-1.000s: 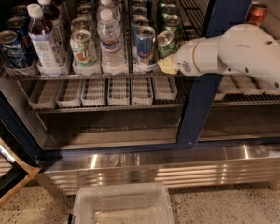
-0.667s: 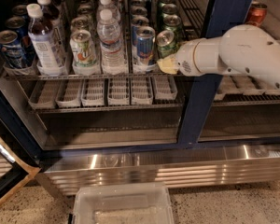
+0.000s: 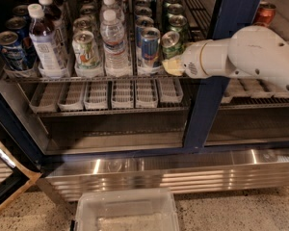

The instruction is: Pick green can from top shelf of fridge

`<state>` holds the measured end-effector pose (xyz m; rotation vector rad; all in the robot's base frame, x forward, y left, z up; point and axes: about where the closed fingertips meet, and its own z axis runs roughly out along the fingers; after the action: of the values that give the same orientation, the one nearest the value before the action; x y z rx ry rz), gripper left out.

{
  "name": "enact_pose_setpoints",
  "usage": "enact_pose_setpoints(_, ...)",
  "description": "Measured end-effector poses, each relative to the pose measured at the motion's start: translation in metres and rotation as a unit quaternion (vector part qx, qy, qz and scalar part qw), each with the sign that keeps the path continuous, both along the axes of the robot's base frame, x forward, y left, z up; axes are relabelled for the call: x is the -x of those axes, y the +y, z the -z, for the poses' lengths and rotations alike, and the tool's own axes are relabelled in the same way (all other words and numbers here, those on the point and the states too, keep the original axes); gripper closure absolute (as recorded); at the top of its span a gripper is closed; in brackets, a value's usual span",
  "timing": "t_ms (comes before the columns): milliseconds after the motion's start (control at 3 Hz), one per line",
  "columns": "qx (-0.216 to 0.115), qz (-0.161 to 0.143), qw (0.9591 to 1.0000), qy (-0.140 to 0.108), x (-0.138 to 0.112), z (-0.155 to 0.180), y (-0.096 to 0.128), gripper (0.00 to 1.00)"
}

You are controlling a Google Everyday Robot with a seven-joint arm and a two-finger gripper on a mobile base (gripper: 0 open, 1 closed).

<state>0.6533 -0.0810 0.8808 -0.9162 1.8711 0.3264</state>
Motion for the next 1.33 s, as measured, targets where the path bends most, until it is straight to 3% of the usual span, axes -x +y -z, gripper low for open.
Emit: enact_pose_setpoints(1333, -0.024, -0.012, 0.9996, -0.001, -0.0005, -0.0077, 0.0063, 1.00)
